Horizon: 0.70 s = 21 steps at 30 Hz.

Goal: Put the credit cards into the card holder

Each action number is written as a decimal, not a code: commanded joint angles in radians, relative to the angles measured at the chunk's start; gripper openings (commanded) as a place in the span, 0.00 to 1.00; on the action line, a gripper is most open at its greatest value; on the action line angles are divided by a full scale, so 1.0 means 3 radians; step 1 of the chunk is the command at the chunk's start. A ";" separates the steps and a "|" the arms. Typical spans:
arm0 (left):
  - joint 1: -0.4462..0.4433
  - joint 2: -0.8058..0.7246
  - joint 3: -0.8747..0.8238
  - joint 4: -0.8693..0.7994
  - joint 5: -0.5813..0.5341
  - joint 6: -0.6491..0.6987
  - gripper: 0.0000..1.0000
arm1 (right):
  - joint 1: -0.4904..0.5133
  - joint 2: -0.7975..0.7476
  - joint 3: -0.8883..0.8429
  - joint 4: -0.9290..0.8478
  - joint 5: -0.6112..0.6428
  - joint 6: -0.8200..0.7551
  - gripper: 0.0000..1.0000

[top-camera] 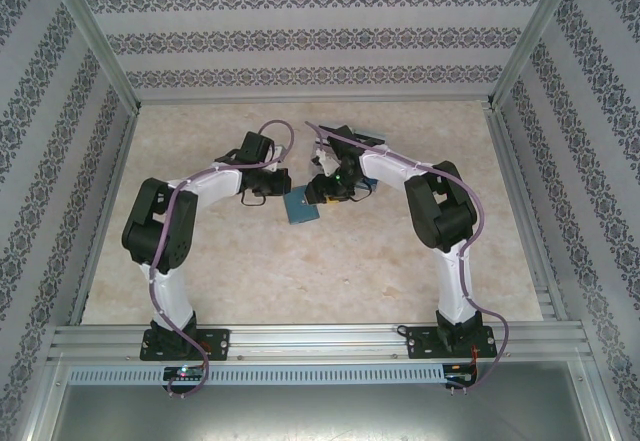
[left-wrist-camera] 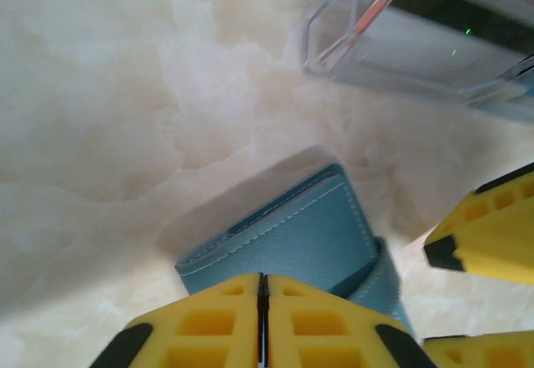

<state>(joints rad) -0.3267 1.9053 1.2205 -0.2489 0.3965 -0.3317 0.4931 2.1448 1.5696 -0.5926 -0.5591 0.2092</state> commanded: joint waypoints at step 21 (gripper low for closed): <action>0.0017 0.0131 -0.0122 -0.0009 0.0213 -0.0028 0.13 | -0.0053 0.0018 -0.0124 0.0102 -0.0107 -0.0002 0.57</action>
<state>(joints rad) -0.3252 1.9438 1.2034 -0.2466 0.4442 -0.3233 0.4858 2.1757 1.5482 -0.5194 -0.6079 0.2096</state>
